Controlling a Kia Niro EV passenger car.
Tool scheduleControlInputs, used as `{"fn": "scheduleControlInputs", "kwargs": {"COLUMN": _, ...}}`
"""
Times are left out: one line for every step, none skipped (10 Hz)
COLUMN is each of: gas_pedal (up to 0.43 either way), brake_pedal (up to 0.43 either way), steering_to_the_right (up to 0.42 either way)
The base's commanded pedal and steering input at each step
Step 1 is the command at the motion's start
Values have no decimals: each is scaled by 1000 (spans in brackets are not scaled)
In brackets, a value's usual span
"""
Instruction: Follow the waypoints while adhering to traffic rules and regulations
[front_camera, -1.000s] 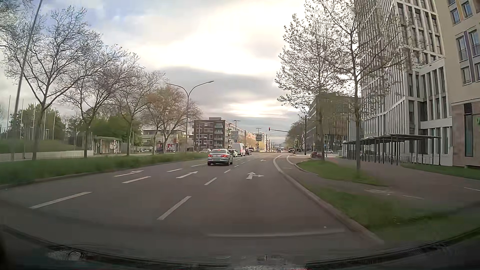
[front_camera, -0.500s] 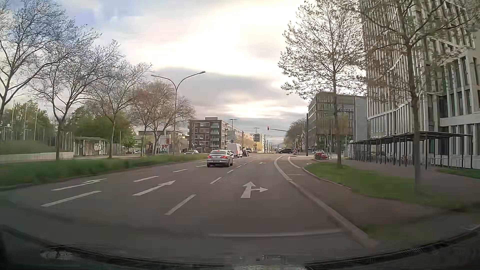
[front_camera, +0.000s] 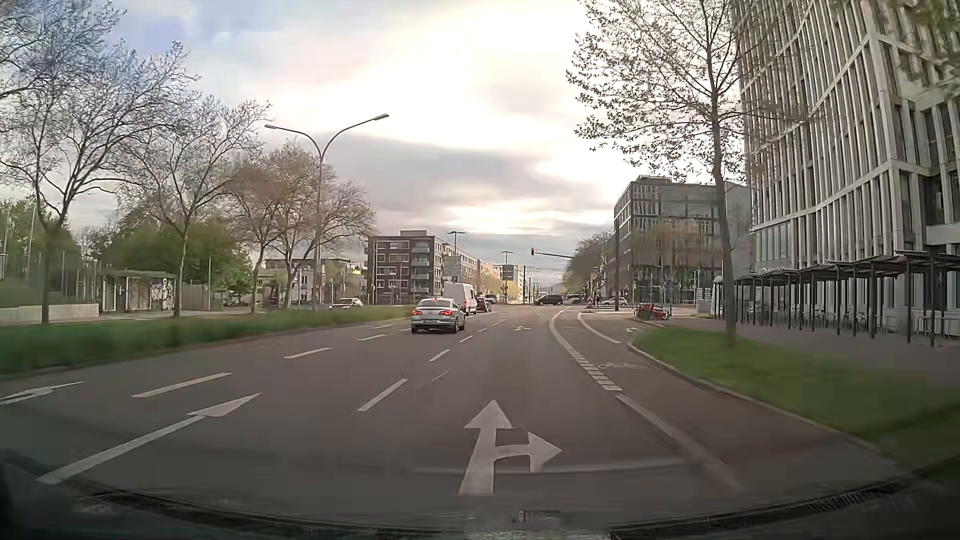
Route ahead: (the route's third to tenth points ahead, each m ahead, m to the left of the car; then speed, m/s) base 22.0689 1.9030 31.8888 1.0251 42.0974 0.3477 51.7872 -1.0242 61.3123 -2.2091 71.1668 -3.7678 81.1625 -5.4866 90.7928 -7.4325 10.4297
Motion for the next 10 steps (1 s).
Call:
{"fn": "scheduleControlInputs", "kwargs": {"gas_pedal": 8, "brake_pedal": 0, "steering_to_the_right": 14}}
{"fn": "scheduleControlInputs", "kwargs": {"gas_pedal": 8, "brake_pedal": 0, "steering_to_the_right": 14}}
{"fn": "scheduleControlInputs", "kwargs": {"gas_pedal": 8, "brake_pedal": 0, "steering_to_the_right": 14}}
{"fn": "scheduleControlInputs", "kwargs": {"gas_pedal": 8, "brake_pedal": 0, "steering_to_the_right": 13}}
{"fn": "scheduleControlInputs", "kwargs": {"gas_pedal": 8, "brake_pedal": 0, "steering_to_the_right": 12}}
{"fn": "scheduleControlInputs", "kwargs": {"gas_pedal": 8, "brake_pedal": 0, "steering_to_the_right": 12}}
{"fn": "scheduleControlInputs", "kwargs": {"gas_pedal": 8, "brake_pedal": 0, "steering_to_the_right": 12}}
{"fn": "scheduleControlInputs", "kwargs": {"gas_pedal": 8, "brake_pedal": 0, "steering_to_the_right": 12}}
{"fn": "scheduleControlInputs", "kwargs": {"gas_pedal": 8, "brake_pedal": 0, "steering_to_the_right": 12}}
{"fn": "scheduleControlInputs", "kwargs": {"gas_pedal": 8, "brake_pedal": 0, "steering_to_the_right": 12}}
